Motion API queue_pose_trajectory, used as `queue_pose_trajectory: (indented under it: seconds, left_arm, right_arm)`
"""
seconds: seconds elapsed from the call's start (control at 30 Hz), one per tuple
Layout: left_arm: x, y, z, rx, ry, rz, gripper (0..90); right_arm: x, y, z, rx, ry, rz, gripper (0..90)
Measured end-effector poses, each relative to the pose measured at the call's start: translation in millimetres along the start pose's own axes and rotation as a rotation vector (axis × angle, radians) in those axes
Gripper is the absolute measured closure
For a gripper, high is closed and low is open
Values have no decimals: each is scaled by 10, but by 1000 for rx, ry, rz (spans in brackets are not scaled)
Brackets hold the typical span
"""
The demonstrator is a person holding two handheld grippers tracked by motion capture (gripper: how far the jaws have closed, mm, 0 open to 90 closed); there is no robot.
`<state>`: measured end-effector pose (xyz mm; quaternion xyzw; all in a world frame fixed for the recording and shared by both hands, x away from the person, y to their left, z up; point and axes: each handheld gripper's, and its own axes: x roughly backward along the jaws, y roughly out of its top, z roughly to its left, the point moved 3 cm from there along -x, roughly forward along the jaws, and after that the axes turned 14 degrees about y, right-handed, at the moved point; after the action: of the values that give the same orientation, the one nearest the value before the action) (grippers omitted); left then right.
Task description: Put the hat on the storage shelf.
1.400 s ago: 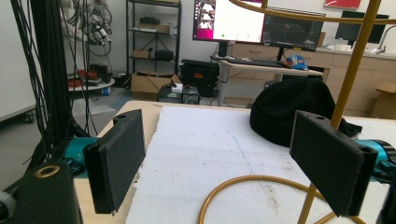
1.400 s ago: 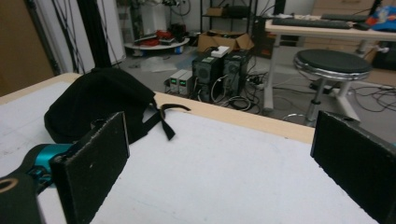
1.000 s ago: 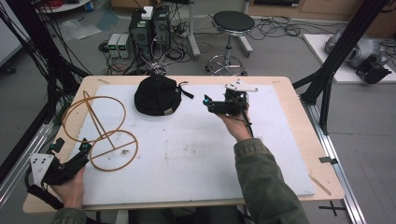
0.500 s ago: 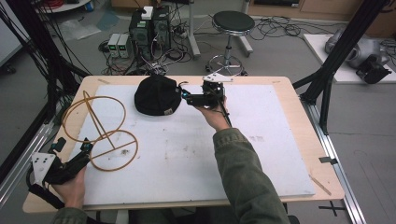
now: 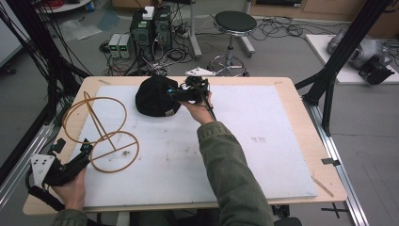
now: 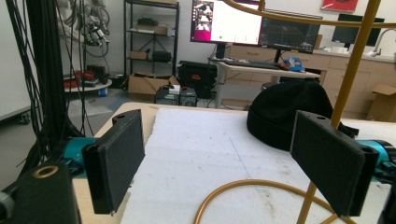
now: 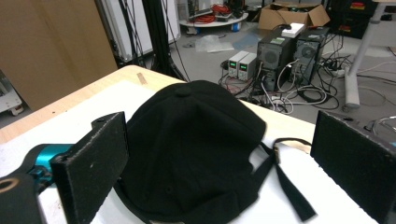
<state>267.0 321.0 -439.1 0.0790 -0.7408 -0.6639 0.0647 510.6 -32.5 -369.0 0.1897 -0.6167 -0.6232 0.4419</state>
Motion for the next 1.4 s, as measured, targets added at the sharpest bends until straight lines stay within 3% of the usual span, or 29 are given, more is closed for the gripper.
queue_pose_trajectory:
  seconds: [0.43,0.57,0.7,0.77,0.9,1.0,1.2,1.4]
  left_arm:
    - [11,28,17,11,-1,-8,180]
    - [9,30,16,26,-13,-6,180]
    - [11,29,13,32,-16,-4,180]
    - [7,26,5,37,-18,-3,180]
    - [4,20,-3,31,-24,0,181]
    - [7,21,-9,24,-26,-4,187]
    - [-5,7,-19,24,-30,3,187]
    - [-7,7,-22,24,-32,4,187]
  right_arm:
    - [-501,-76,115,-25,-3,60,38]
    - [-685,-160,212,-9,-45,104,38]
    - [-799,-235,217,-14,-75,136,38]
    - [-844,-261,221,15,-99,147,39]
    - [-925,-329,247,27,-100,164,62]
    - [-962,-370,254,11,-84,165,152]
    - [-1002,-417,269,-24,-78,172,198]
    - [-980,-427,194,-138,-61,181,482]
